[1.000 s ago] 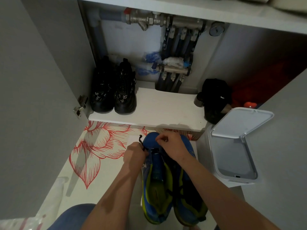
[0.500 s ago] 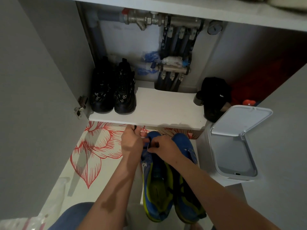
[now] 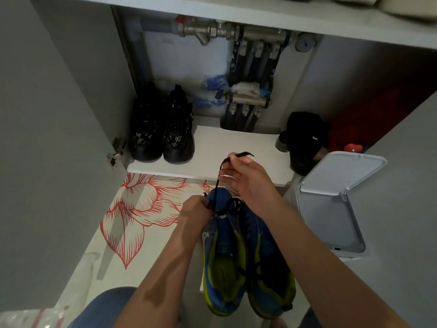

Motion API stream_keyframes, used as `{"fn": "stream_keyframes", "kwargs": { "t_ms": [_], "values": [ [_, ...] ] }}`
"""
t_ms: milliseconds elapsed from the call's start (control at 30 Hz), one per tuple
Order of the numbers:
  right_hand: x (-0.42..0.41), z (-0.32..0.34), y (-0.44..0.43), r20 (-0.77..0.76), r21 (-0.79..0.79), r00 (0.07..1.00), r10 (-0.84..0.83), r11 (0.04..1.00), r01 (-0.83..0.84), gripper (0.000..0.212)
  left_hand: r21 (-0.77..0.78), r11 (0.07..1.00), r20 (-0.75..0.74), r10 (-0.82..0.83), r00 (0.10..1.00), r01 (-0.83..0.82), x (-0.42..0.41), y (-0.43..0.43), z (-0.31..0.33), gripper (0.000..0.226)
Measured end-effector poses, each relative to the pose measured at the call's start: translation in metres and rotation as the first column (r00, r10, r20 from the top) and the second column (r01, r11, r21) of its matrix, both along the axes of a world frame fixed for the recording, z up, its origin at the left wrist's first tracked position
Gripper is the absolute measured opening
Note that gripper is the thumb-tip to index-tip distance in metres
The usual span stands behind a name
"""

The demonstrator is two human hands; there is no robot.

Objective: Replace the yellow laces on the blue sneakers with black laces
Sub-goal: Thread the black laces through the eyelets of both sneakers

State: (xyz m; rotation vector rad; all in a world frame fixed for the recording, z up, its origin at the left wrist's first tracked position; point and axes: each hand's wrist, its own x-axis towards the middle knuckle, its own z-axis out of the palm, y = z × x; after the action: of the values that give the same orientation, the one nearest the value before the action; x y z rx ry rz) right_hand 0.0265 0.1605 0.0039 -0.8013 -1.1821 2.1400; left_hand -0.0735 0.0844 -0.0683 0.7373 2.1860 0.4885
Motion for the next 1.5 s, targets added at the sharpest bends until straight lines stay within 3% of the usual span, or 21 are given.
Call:
{"fn": "stream_keyframes", "kwargs": {
  "t_ms": [100, 233, 333, 400, 433, 500, 633, 733, 800, 867, 967, 1067, 1167, 1233, 1300, 1400, 1500],
  "values": [
    [0.002, -0.001, 0.003, 0.004, -0.004, 1.000, 0.012, 1.000, -0.012, 0.014, -0.023, 1.000, -0.024, -0.016, 1.000, 0.015, 0.001, -0.004, -0.006, 0.032],
    [0.006, -0.004, 0.006, 0.092, 0.027, 0.995, 0.034, 0.999, -0.037, 0.011, 0.184, 0.945, 0.039, 0.268, 0.963, -0.270, 0.000, -0.003, -0.002, 0.022],
    [0.006, -0.014, 0.008, 0.295, 0.114, 0.955, 0.021, 0.992, -0.057, 0.009, 0.450, 0.751, 0.191, 0.448, 0.873, -0.483, -0.005, -0.003, 0.022, 0.012],
    [0.005, -0.022, 0.009, 0.396, 0.164, 0.918, 0.019, 0.982, -0.091, 0.008, 0.551, 0.594, 0.387, 0.440, 0.810, -0.586, -0.006, -0.004, 0.037, 0.025],
    [0.003, -0.025, 0.009, 0.429, 0.177, 0.903, 0.023, 0.978, -0.109, 0.007, 0.584, 0.552, 0.402, 0.441, 0.803, -0.595, -0.007, -0.003, 0.041, 0.030],
    [0.001, -0.029, 0.009, 0.463, 0.165, 0.885, 0.046, 0.977, -0.138, 0.006, 0.598, 0.518, 0.426, 0.440, 0.791, -0.611, -0.006, -0.005, 0.044, 0.032],
    [-0.001, -0.033, 0.002, 0.468, 0.140, 0.877, 0.110, 0.971, -0.196, 0.005, 0.613, 0.342, 0.552, 0.460, 0.696, -0.712, -0.006, -0.008, 0.054, 0.021],
    [-0.005, -0.038, -0.006, 0.521, 0.170, 0.811, 0.265, 0.899, -0.403, 0.018, 0.632, 0.276, 0.598, 0.420, 0.683, -0.724, -0.008, -0.008, 0.062, 0.018],
    [-0.008, -0.044, -0.014, 0.583, 0.173, 0.720, 0.377, 0.808, -0.563, 0.029, 0.632, 0.330, 0.585, 0.391, 0.711, -0.701, -0.005, -0.006, 0.061, 0.021],
    [-0.010, -0.047, -0.018, 0.586, 0.153, 0.690, 0.425, 0.778, -0.609, 0.026, 0.599, 0.419, 0.576, 0.367, 0.730, -0.683, -0.002, -0.005, 0.058, 0.022],
    [-0.007, -0.044, -0.012, 0.529, 0.187, 0.777, 0.341, 0.846, -0.499, 0.008, 0.559, 0.497, 0.554, 0.372, 0.745, -0.664, -0.009, -0.005, 0.046, 0.028],
    [-0.003, -0.040, -0.006, 0.428, 0.166, 0.848, 0.311, 0.896, -0.412, 0.016, 0.511, 0.587, 0.447, 0.442, 0.777, -0.628, -0.017, -0.005, 0.028, 0.029],
    [-0.006, -0.036, -0.010, 0.336, 0.130, 0.876, 0.346, 0.904, -0.407, 0.017, 0.441, 0.769, 0.192, 0.423, 0.886, -0.463, -0.019, -0.004, 0.016, 0.024],
    [-0.008, -0.030, -0.010, 0.229, 0.110, 0.913, 0.337, 0.923, -0.368, 0.011, 0.319, 0.884, 0.118, 0.321, 0.940, -0.342, -0.017, -0.005, 0.012, 0.017],
    [-0.009, -0.022, -0.008, 0.141, 0.097, 0.941, 0.308, 0.942, -0.322, 0.012, 0.217, 0.927, 0.172, 0.272, 0.947, -0.305, -0.015, -0.005, 0.007, 0.013],
    [-0.008, -0.015, -0.008, 0.123, 0.115, 0.953, 0.278, 0.949, -0.292, 0.012, 0.101, 0.963, 0.167, 0.232, 0.958, -0.251, -0.013, -0.003, -0.001, 0.023],
    [-0.008, -0.011, -0.010, 0.102, 0.103, 0.956, 0.274, 0.953, -0.284, 0.013, 0.048, 0.984, 0.135, 0.164, 0.977, -0.172, -0.008, -0.002, 0.007, 0.006]
  ]
}}
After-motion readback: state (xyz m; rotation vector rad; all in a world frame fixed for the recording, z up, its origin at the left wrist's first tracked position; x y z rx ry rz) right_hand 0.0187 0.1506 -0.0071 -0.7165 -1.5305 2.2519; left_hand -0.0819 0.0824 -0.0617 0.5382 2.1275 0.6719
